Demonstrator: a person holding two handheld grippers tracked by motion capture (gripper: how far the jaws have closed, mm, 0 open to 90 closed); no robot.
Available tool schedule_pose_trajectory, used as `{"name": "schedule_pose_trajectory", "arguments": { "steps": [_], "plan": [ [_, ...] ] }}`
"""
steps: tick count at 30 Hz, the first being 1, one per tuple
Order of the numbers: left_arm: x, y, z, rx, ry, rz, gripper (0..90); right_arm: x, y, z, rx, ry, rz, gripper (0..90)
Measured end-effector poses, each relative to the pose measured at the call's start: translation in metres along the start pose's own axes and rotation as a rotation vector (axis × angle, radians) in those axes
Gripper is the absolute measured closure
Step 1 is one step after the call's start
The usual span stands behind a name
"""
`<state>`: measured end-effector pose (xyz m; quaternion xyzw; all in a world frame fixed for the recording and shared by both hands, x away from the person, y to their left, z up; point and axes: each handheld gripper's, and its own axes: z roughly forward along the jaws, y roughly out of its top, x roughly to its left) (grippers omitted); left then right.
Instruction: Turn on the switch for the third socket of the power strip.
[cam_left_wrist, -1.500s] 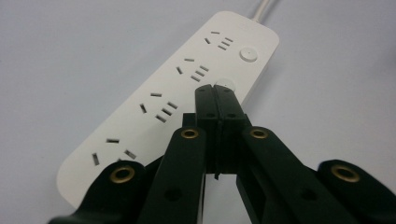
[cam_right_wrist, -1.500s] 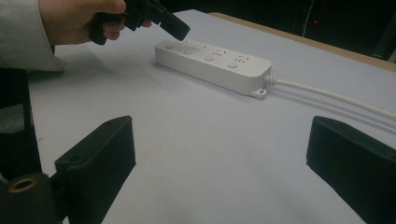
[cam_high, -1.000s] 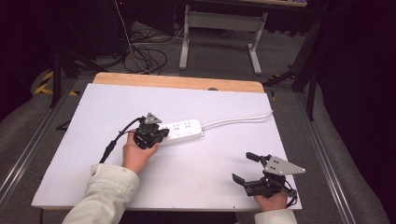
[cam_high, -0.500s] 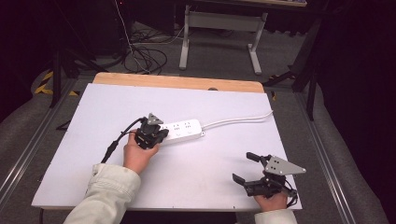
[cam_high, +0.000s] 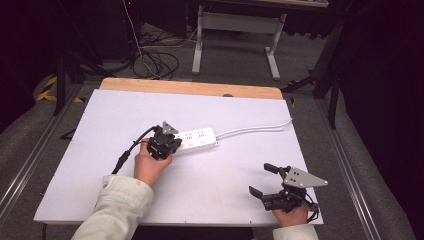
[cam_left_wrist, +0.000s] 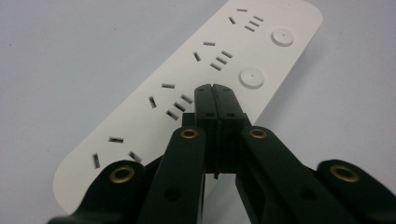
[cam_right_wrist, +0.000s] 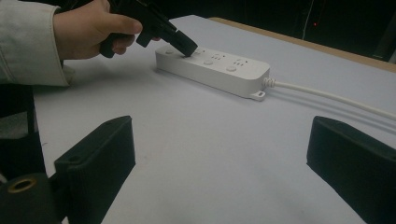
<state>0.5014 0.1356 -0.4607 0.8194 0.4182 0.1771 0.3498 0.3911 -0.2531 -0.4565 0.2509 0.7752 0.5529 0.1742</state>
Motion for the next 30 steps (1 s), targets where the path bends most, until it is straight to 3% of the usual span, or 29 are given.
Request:
{"name": "schedule_pose_trajectory", "arguments": {
  "steps": [11, 21, 30],
  "plan": [
    [-0.0010, 0.0003, 0.0012, 0.007, 0.027, 0.014, 90.0, -0.0001, -0.0001, 0.0001, -0.001, 0.003, 0.001, 8.0],
    [0.0002, 0.0000, 0.0012, 0.011, 0.022, 0.005, 90.0, -0.0002, -0.0005, 0.0002, -0.001, 0.005, 0.006, 8.0],
    [-0.0038, 0.0019, 0.0018, 0.027, 0.044, -0.006, 90.0, 0.0001, -0.0005, 0.0004, 0.000, 0.007, 0.007, 8.0]
  ]
}}
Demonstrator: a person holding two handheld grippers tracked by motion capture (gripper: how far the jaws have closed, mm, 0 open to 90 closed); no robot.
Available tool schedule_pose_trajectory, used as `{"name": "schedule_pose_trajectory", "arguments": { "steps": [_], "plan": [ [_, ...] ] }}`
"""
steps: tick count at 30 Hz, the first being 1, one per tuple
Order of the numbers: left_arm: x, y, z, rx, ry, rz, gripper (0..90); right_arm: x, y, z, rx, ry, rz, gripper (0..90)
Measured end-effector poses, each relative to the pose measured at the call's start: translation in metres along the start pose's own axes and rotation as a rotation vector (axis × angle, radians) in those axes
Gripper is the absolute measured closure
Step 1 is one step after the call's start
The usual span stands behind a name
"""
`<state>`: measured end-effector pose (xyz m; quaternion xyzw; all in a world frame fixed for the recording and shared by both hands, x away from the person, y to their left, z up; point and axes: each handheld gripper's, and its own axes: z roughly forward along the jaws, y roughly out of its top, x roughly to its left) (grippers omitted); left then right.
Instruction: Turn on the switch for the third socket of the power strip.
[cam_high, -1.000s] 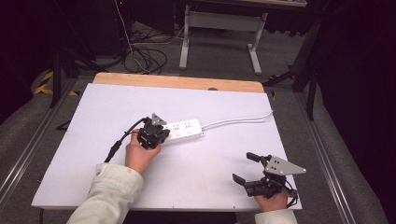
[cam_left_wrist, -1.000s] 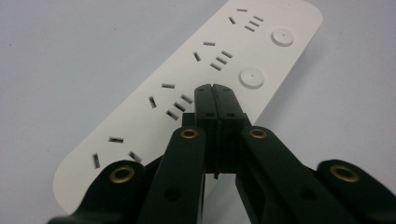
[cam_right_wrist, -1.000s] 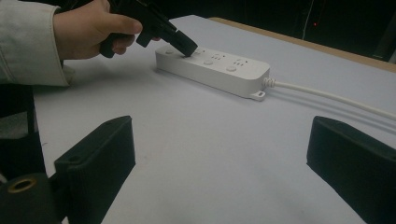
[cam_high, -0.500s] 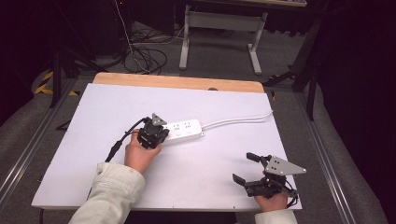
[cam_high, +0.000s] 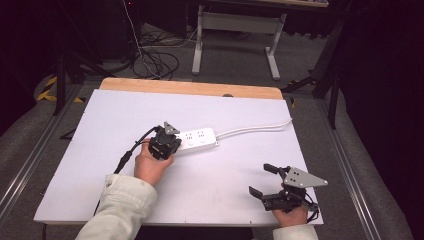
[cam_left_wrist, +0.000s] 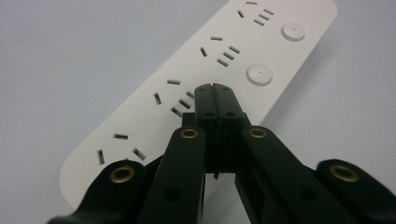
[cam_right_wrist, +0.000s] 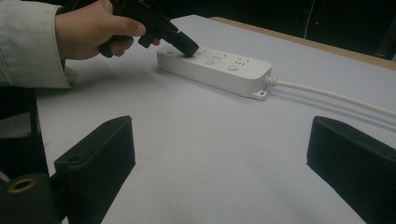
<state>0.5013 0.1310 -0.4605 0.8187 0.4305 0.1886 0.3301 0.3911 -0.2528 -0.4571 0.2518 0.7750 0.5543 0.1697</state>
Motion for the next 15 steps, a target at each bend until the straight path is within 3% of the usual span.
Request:
{"name": "schedule_pose_trajectory", "arguments": {
  "steps": [10, 15],
  "plan": [
    [-0.0004, -0.0004, -0.0001, 0.006, 0.000, 0.024, 90.0, -0.0006, -0.0003, 0.0001, 0.004, 0.001, 0.002, 8.0],
    [0.0046, 0.0000, -0.0039, 0.008, -0.039, -0.019, 90.0, -0.0010, -0.0007, -0.0004, 0.000, 0.001, 0.006, 8.0]
  ]
}}
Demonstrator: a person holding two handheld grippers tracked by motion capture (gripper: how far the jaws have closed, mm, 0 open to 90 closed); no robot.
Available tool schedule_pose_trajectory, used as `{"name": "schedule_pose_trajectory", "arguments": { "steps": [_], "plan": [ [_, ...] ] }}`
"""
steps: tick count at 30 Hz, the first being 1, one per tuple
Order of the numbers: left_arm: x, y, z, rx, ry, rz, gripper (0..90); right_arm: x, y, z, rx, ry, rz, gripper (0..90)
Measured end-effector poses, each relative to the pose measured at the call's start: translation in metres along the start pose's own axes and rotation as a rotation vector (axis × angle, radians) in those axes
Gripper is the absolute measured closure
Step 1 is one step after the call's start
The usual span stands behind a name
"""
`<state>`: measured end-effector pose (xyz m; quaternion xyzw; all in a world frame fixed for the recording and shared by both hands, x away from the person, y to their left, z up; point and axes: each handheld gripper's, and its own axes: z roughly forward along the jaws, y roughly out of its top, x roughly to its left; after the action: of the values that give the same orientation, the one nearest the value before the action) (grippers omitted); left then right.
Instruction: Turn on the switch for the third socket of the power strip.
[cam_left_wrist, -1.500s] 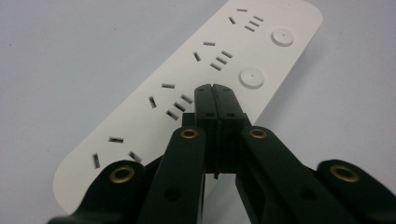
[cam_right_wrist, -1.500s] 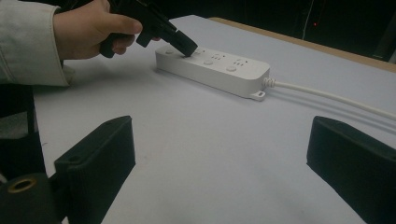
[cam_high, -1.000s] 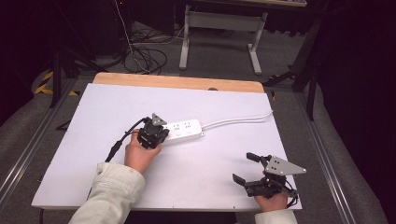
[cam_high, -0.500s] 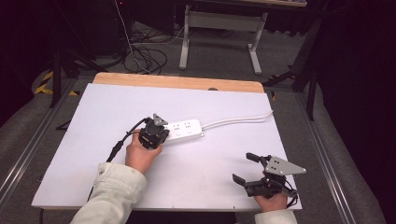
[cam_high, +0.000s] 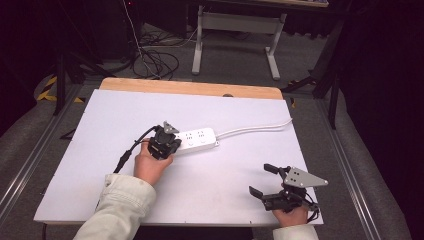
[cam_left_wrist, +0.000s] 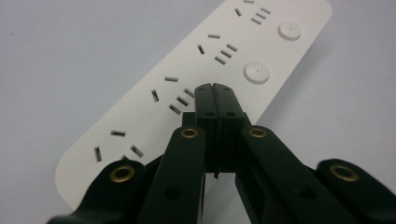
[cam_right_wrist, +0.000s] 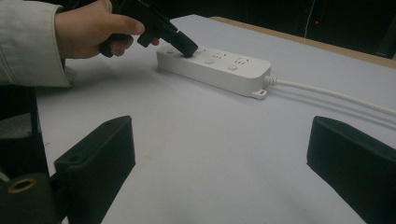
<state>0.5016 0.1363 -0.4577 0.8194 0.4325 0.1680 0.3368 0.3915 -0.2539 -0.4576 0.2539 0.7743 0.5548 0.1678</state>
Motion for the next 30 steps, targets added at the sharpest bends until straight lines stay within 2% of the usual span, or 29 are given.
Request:
{"name": "schedule_pose_trajectory", "arguments": {
  "steps": [3, 14, 19, 25, 30],
  "plan": [
    [0.001, -0.003, -0.005, -0.007, -0.011, -0.016, 90.0, 0.000, 0.000, 0.000, -0.002, 0.000, 0.003, 8.0],
    [0.009, 0.001, -0.041, -0.086, -0.041, -0.013, 90.0, 0.001, 0.000, 0.001, 0.006, -0.004, 0.004, 7.9],
    [0.004, 0.002, -0.049, -0.112, -0.067, -0.006, 89.9, 0.002, 0.000, 0.002, 0.011, -0.008, 0.002, 7.9],
    [0.001, 0.004, -0.057, -0.122, -0.072, 0.015, 89.4, 0.002, 0.000, 0.002, 0.011, -0.007, -0.003, 7.9],
    [0.000, 0.004, -0.061, -0.124, -0.084, 0.016, 87.3, 0.002, 0.000, 0.002, 0.011, -0.008, -0.001, 7.9]
  ]
}}
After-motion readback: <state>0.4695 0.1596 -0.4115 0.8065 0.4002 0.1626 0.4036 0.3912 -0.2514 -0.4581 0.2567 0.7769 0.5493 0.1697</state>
